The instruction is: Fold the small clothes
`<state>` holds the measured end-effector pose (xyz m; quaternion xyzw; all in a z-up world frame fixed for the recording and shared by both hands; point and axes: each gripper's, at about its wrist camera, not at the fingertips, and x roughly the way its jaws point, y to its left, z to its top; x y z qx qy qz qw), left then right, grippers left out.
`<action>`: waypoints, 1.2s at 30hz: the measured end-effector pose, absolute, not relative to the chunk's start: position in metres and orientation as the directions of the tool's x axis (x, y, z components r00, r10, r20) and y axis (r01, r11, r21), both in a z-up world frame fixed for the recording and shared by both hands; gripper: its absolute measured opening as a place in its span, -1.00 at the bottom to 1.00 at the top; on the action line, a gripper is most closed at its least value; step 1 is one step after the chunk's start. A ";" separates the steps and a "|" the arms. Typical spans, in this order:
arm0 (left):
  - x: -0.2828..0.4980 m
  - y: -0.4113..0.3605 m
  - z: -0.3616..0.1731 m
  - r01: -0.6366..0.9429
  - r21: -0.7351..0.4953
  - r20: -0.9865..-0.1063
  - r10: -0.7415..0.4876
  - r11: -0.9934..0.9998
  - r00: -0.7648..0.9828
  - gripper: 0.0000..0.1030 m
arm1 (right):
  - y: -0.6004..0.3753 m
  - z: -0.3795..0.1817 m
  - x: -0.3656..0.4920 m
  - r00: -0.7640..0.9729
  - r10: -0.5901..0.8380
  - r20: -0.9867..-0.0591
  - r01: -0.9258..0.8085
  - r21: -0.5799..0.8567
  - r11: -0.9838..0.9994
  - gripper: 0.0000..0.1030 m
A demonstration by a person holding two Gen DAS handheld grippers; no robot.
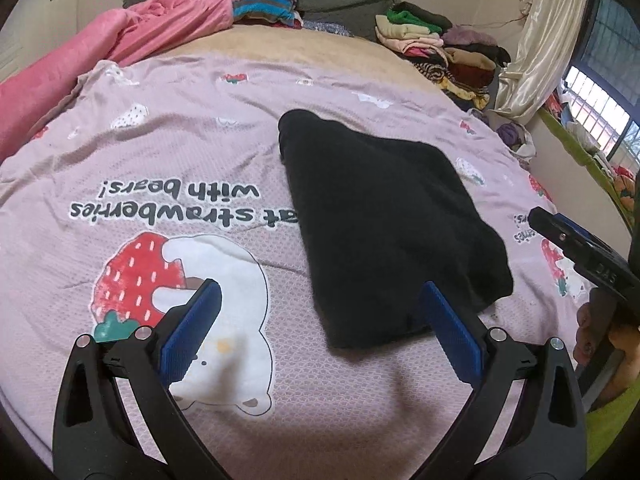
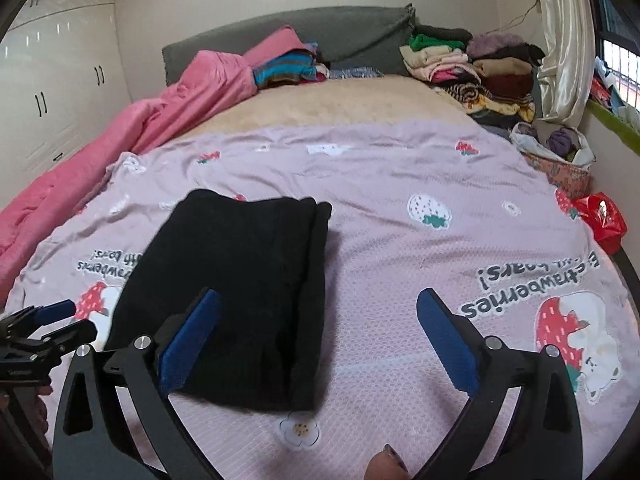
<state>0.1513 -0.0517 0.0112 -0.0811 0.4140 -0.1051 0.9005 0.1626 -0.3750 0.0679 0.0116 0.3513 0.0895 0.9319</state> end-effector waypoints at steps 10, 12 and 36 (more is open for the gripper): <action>0.136 -0.050 0.032 0.138 -0.221 -0.691 -0.255 0.965 0.677 0.81 | -0.371 0.098 0.126 0.778 0.212 -0.591 -0.196 0.091 0.976 0.91; 0.133 -0.050 0.035 0.140 -0.221 -0.684 -0.255 0.965 0.683 0.81 | -0.369 0.102 0.118 0.785 0.214 -0.581 -0.204 0.085 0.975 0.91; 0.069 -0.026 0.035 0.186 -0.163 -0.629 -0.247 0.969 0.737 0.82 | -0.321 0.094 0.029 0.847 0.213 -0.487 -0.218 0.048 0.975 0.91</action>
